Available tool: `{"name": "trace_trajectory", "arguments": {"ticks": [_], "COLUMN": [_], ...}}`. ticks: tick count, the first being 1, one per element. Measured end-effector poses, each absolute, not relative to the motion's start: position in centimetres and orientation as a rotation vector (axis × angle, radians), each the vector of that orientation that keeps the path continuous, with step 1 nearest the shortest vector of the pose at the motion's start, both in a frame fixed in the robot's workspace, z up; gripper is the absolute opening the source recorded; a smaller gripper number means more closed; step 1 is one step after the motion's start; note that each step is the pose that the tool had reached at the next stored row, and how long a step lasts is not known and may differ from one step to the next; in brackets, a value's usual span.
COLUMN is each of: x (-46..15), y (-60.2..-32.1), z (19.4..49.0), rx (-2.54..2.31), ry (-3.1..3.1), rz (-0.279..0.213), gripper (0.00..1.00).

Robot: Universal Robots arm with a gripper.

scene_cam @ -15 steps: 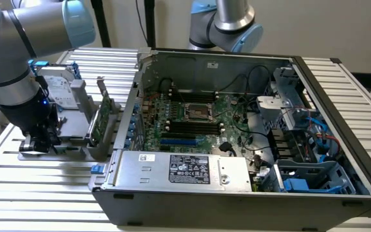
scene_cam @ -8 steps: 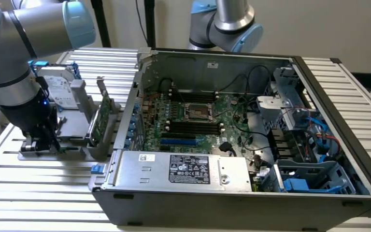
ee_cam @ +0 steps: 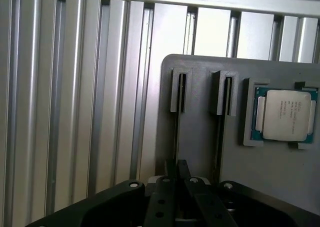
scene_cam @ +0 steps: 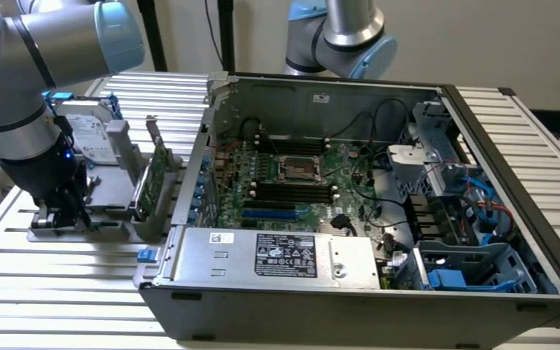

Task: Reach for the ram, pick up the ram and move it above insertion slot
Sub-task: 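Pick up the ram and move it above insertion slot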

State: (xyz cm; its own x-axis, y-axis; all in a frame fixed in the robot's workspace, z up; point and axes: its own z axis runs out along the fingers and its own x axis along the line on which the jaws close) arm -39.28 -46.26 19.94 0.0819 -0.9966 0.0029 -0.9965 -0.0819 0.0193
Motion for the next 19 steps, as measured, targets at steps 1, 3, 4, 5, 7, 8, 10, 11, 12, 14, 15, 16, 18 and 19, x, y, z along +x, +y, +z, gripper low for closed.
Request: {"name": "trace_trajectory", "arguments": {"ticks": [1, 3, 4, 5, 7, 8, 10, 11, 12, 14, 15, 16, 18, 19], "x": [-39.3, -39.3, -39.3, -39.3, -39.3, -39.3, -39.3, -39.3, -39.3, -39.3, -39.3, -39.3, -39.3, -39.3], "y": [-46.3, -46.3, -46.3, -46.3, -46.3, -46.3, -46.3, -46.3, -46.3, -46.3, -46.3, -46.3, -46.3, -46.3], "z": [19.9, 19.9, 19.9, 19.9, 20.0, 20.0, 20.2, 20.4, 20.5, 20.7, 20.8, 21.0, 21.3, 21.4], "rx": [2.299, 2.299, 2.299, 2.299, 2.299, 2.299, 2.298, 2.298, 2.297, 2.296, 2.296, 2.296, 2.295, 2.295], "ry": [-2.118, -2.118, -2.118, -2.118, -2.118, -2.118, -2.119, -2.119, -2.119, -2.12, -2.12, -2.121, -2.122, -2.123], "rz": [-0.017, -0.017, -0.017, -0.017, -0.017, -0.017, -0.017, -0.017, -0.017, -0.017, -0.017, -0.017, -0.017, -0.018], "gripper": [0.13, 0.13, 0.13, 0.13, 0.13, 0.13, 0.13, 0.13, 0.13, 0.13, 0.13, 0.13, 0.13, 0.13]}}
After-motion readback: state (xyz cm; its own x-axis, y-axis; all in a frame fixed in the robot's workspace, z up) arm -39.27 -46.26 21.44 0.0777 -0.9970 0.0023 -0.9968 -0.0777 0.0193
